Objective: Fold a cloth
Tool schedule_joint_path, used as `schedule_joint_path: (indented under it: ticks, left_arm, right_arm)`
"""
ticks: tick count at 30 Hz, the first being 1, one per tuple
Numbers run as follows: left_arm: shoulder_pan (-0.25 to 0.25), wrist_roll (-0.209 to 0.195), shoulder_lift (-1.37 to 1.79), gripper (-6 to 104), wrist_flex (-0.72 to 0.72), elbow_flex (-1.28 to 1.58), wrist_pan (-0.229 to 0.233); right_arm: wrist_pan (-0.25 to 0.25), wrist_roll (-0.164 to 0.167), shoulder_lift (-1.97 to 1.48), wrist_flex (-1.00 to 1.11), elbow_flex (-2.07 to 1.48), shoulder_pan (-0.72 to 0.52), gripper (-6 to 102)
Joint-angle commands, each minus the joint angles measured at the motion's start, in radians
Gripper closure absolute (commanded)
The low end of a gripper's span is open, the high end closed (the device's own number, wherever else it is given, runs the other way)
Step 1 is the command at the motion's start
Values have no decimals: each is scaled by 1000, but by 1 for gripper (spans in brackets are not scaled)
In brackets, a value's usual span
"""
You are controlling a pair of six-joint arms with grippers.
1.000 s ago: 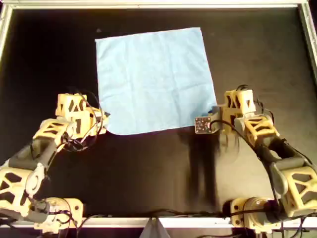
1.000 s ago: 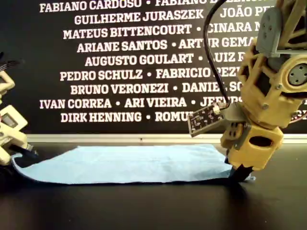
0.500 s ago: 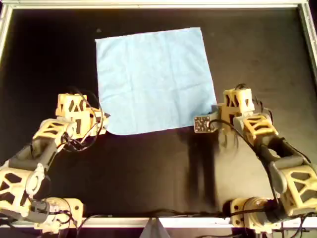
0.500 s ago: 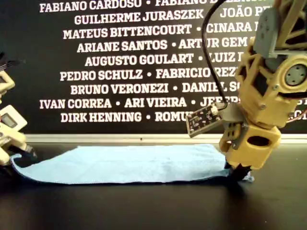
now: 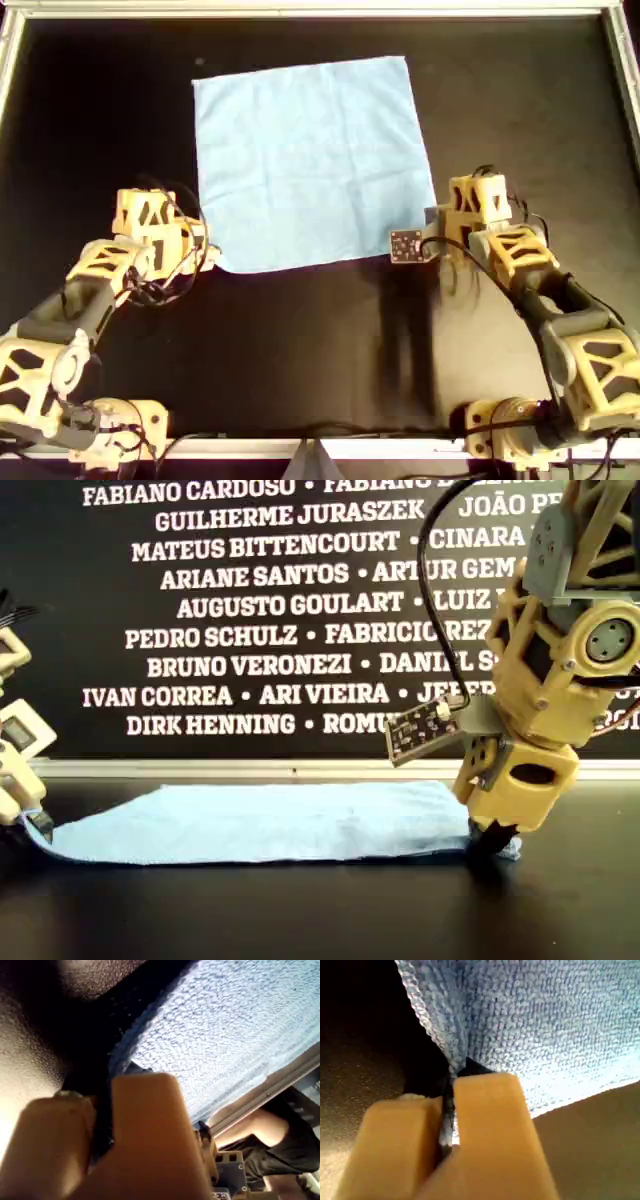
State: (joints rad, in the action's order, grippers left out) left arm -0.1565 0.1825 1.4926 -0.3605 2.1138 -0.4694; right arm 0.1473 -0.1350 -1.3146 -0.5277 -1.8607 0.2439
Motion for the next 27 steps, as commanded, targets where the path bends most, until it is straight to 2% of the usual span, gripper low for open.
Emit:
schedule_joint_path:
  ticks: [1,4,11,20,25,27]
  left_arm:
    - [-15,-3,29,99,-11,3,-3]
    - [-12,12,35,99,-12,2,-2]
    - [-9,12,156,99,-14,8,17]
    - [-9,17,212,99,-14,64,18]
    - [-8,20,213,99,-14,104,20]
    - [12,46,216,99,-14,130,20]
  right_arm:
    - [8,-5,-11,31,40,3,97]
    - [8,-5,-26,31,20,5,97]
    - [8,-5,-31,14,15,12,97]
    - [8,-5,-272,9,-179,152,97]
    - [8,6,-414,9,-288,169,97]
    - [8,11,-448,9,-322,169,97]
